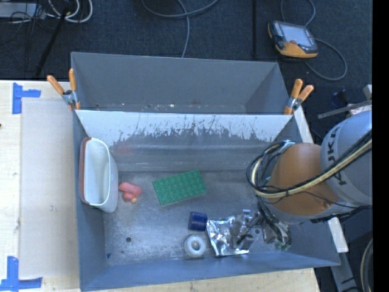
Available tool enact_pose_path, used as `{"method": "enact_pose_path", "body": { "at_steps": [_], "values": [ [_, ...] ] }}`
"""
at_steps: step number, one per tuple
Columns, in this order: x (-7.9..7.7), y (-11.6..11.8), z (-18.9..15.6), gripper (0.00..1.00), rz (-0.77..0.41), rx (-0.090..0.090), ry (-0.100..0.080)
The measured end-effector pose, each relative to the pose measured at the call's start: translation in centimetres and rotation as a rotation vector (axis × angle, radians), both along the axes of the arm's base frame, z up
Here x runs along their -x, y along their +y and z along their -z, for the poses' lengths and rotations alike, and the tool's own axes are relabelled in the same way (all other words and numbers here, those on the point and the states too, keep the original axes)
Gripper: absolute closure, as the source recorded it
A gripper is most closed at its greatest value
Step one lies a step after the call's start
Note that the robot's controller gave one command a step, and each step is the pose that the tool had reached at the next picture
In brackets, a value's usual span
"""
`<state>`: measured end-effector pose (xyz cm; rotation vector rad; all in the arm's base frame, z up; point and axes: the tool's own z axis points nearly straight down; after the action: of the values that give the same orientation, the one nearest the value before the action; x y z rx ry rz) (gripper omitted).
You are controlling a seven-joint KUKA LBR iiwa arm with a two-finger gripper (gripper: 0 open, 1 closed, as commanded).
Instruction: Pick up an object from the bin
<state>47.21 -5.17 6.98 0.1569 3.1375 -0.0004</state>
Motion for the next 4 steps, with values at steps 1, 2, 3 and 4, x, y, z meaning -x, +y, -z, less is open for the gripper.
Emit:
{"method": "enact_pose_path", "body": {
  "at_steps": [1,2,3,4],
  "values": [
    [-4.7,6.4,-0.1,1.0,-0.081,-0.003,-0.004],
    [-6.9,9.4,-1.5,1.0,-0.397,-0.001,-0.002],
    [-11.0,9.5,-1.0,1.0,-0.503,0.0,-0.003],
    [-10.8,8.5,-2.7,1.0,-0.807,0.0,-0.002]
  ]
}}
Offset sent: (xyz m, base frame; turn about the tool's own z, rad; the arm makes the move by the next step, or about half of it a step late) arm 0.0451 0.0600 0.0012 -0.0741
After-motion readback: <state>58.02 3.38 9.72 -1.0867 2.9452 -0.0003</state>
